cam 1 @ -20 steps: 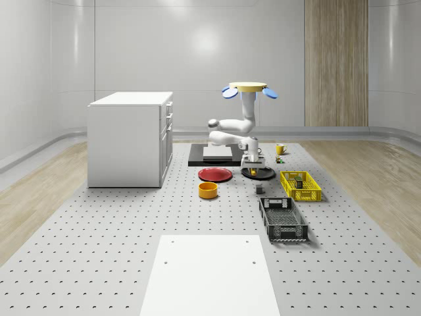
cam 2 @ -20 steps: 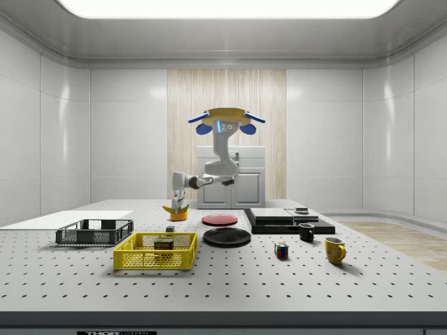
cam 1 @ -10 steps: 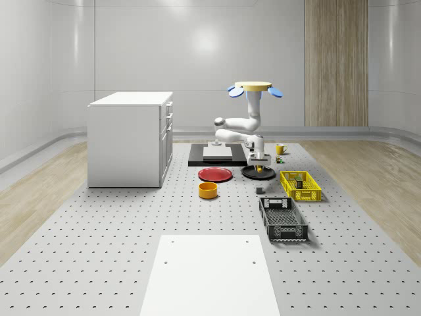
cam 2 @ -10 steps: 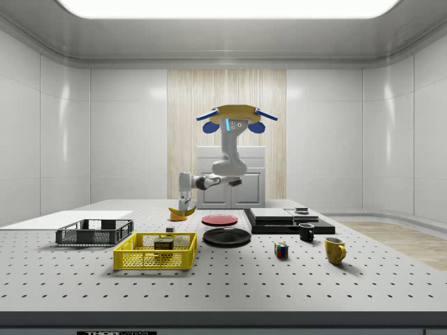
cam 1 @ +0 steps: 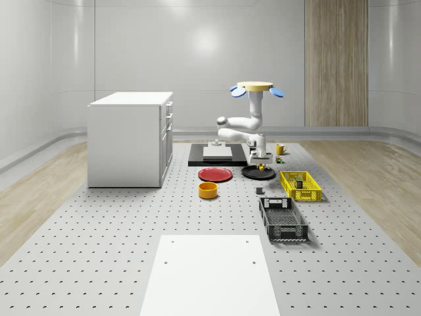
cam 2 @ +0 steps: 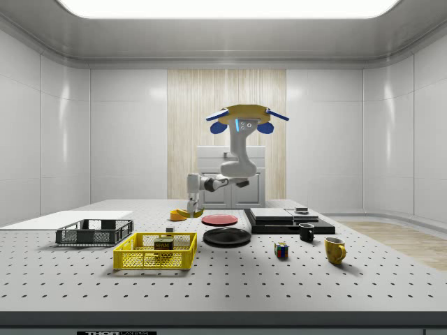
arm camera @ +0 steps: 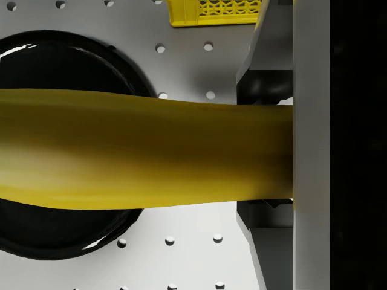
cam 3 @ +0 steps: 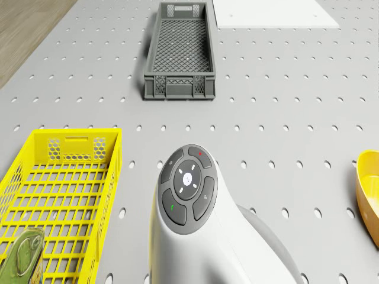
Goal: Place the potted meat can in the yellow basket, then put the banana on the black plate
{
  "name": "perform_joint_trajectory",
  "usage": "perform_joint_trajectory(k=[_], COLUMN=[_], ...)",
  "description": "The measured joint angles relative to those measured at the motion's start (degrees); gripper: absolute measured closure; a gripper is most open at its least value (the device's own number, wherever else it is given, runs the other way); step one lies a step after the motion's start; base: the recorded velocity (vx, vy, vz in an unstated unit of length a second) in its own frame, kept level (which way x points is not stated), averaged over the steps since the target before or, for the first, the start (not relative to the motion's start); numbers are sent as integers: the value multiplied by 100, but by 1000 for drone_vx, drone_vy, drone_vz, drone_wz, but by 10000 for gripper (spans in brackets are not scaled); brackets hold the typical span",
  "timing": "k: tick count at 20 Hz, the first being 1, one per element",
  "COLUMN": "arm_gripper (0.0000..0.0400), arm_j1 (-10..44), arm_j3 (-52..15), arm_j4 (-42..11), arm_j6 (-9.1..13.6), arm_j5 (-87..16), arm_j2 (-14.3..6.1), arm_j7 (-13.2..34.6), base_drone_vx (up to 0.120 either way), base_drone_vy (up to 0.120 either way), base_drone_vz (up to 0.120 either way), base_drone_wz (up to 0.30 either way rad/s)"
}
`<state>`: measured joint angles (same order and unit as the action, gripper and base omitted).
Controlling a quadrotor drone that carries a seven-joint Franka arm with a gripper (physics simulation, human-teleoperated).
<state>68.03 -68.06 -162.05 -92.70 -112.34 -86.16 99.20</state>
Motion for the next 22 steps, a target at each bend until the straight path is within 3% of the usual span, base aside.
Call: perform_joint_trajectory(k=[4,22], arm_gripper=[203,203], arm_j1=[4,18], arm_j3=[-1,-7], arm_j4=[1,3], arm_j6=[-8,-39], arm_j5=[4,18], arm_j2=[-9,-42], arm_j7=[3,14], base_drone_vx=[-120,-120], base_drone_vy=[0,0], base_drone_vz=[-120,-16], base_drone_wz=[0,0])
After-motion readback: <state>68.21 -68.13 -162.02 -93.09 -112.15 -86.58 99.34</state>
